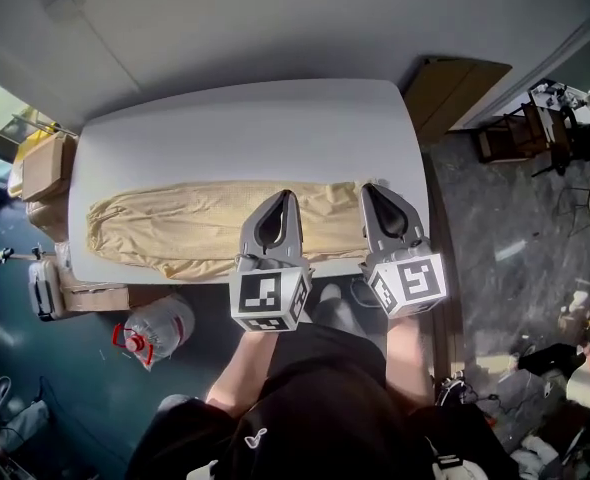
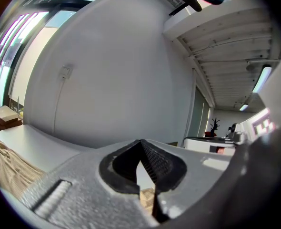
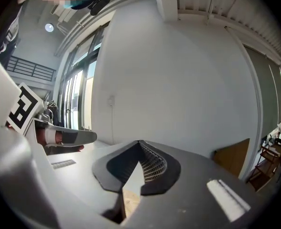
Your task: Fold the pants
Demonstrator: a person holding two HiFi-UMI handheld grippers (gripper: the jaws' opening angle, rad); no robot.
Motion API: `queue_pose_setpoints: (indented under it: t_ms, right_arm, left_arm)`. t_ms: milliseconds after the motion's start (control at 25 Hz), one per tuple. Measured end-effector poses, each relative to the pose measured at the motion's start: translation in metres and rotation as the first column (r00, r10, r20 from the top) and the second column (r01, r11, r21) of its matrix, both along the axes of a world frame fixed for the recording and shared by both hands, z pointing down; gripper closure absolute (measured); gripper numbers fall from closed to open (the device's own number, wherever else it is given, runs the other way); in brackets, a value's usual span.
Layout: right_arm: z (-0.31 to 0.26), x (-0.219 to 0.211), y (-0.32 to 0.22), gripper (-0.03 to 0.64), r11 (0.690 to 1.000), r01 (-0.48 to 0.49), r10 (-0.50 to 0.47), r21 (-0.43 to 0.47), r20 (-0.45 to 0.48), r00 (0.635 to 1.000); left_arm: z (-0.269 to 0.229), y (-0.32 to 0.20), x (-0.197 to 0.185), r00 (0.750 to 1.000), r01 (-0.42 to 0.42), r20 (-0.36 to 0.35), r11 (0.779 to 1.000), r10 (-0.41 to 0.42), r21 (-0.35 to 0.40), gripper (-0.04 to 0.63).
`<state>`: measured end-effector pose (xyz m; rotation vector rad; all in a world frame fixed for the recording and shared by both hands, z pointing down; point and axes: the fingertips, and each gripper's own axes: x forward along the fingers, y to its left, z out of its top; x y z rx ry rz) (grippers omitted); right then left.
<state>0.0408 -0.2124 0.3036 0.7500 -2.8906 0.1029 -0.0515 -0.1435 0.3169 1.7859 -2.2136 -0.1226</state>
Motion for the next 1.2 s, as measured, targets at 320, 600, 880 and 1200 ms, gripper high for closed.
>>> queue_pose_setpoints:
  t_ms: [320,600,880,1200]
  right_arm:
    - [0.043,0.049,-0.018,0.612,0.989,-0.121,0.117,-0.08,-0.056,0.992]
    - [0.084,0.092,-0.033,0.612,0.96,-0.235,0.22,-0.149,-0.114,0.969]
    - [0.131,0.12,-0.029,0.593,0.931,-0.294,0.262,-0.217,-0.166,0.951]
    - [0.19,0.15,-0.025,0.443,0.875,-0.358,0.282,-0.325,-0.26,0.924]
  left_arm:
    - [0.04,-0.022,0.036,0.993,-0.111,-0.04,0.989,0.108,-0.093,0.592]
    - [0.075,-0.045,0.065,0.977,-0.206,-0.088,0.965,0.194,-0.16,0.592]
    - [0.124,-0.057,0.105,0.947,-0.317,-0.126,0.919,0.295,-0.235,0.592]
    - [0.165,-0.065,0.133,0.922,-0.385,-0.173,0.875,0.347,-0.295,0.592]
